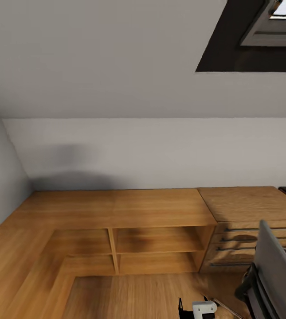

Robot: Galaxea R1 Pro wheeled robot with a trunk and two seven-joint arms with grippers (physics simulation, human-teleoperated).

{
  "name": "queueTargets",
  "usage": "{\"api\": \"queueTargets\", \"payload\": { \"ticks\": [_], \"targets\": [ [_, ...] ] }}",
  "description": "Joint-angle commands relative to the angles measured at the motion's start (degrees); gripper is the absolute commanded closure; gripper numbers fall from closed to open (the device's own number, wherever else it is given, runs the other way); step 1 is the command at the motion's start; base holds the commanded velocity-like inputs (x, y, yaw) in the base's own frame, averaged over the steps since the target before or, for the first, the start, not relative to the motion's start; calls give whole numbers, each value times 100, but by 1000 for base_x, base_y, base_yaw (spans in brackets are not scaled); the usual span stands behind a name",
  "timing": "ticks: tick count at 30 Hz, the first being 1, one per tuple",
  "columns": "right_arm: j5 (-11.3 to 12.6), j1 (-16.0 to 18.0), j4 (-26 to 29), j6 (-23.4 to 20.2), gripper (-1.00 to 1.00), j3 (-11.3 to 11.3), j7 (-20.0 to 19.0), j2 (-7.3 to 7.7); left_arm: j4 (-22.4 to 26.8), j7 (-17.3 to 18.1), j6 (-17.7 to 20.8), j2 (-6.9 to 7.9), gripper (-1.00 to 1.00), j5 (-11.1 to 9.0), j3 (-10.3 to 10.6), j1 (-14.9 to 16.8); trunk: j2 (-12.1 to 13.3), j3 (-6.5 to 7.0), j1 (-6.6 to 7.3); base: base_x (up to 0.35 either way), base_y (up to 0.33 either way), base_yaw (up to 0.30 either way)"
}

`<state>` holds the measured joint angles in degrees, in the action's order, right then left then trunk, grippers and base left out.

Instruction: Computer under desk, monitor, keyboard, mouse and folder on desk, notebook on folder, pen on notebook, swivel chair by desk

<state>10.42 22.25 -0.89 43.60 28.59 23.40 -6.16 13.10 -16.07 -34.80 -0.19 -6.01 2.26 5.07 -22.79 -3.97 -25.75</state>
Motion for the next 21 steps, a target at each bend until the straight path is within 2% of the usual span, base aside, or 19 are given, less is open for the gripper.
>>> {"api": "queueTargets", "payload": {
  "ticks": [1,8,17,21],
  "targets": [
    [48,7,-9,15,-100,47,17,-5,0,-1,-21,1,-100,-58,26,3,-13,-13,-4,0,0,-300],
    [102,7,-8,-44,-100,39,37,-65,0,-1,-26,1,-100,-58,24,3,-13,-13,-4,0,0,-300],
    [117,7,-8,-56,-100,9,46,-58,0,-9,-47,4,-100,-66,5,3,-13,-13,-4,0,0,-300],
    [206,7,-24,-60,-100,-6,49,-31,0,-10,-52,2,-100,-67,5,3,-13,-13,-4,0,0,-299]
  ]
}}
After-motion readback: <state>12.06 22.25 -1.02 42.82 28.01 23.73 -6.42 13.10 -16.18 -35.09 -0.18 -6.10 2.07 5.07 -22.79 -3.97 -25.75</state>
